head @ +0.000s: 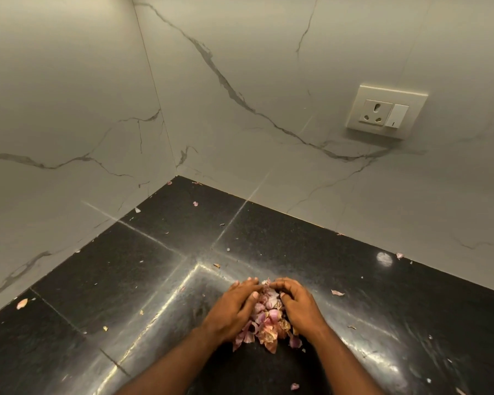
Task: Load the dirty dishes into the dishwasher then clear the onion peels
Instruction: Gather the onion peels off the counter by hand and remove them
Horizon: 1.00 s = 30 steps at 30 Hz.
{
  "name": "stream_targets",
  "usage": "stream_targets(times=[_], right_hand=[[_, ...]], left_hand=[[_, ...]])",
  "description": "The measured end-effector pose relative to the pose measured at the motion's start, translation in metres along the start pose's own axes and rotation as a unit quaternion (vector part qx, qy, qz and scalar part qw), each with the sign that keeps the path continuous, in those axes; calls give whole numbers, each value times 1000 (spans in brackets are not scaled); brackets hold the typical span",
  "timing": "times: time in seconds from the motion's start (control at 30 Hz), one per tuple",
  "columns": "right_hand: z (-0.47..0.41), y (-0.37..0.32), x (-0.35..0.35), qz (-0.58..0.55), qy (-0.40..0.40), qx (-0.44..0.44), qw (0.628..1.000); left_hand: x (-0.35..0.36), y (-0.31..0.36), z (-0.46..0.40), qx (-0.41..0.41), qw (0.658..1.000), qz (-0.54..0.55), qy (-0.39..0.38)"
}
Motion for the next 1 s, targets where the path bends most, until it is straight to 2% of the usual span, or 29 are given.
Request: stream_targets(times=[0.1,0.17,0.2,0.23,0.3,0.37,0.5,0.57,0.63,0.7,0.77,0.83,0.9,1.0], right_hand=[[8,4,-3,-40,15,6,999],[14,0,-6,-19,54,-29,998],[15,-2,-5,20,59,-52,997],[15,-4,-3,64,44,-69,995],[12,-6,6,153,-8,-74,985],[12,-9,16,191,-34,-86,977],[27,-9,18,108,-50,-141,983],[35,-2,14,81,-31,-164,983],[43,8,8,78,27,-176,981],[51,18,4,127,87,-165,974],[60,25,9,174,97,-153,968],[68,25,25,172,94,-136,971],[75,22,43,115,108,-116,981],[85,13,57,24,129,-105,986]], left_hand=[[-5,9,8,-8,988,100,114],[-7,11,14,-22,976,106,187],[-6,9,18,-35,976,85,200],[-3,5,22,-57,979,54,189],[5,-3,31,-88,989,-17,117],[11,-3,33,-72,994,-36,74],[16,12,37,-3,990,31,134],[18,13,41,4,987,28,158],[21,14,42,-33,985,22,167],[26,15,42,-88,987,-37,127],[35,16,42,-95,986,-100,92],[40,22,41,-89,985,-73,130],[46,31,41,-75,978,-15,197],[53,48,43,-48,969,-6,241]])
Point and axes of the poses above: each hand's wrist, its own z-axis away from the middle knuckle, its own x-axis out of the palm, y = z × x, the point moved 1 cm from there along -z, towards the middle knuckle, and after that the axes turned 14 degrees about x, right-handed, at the moved point
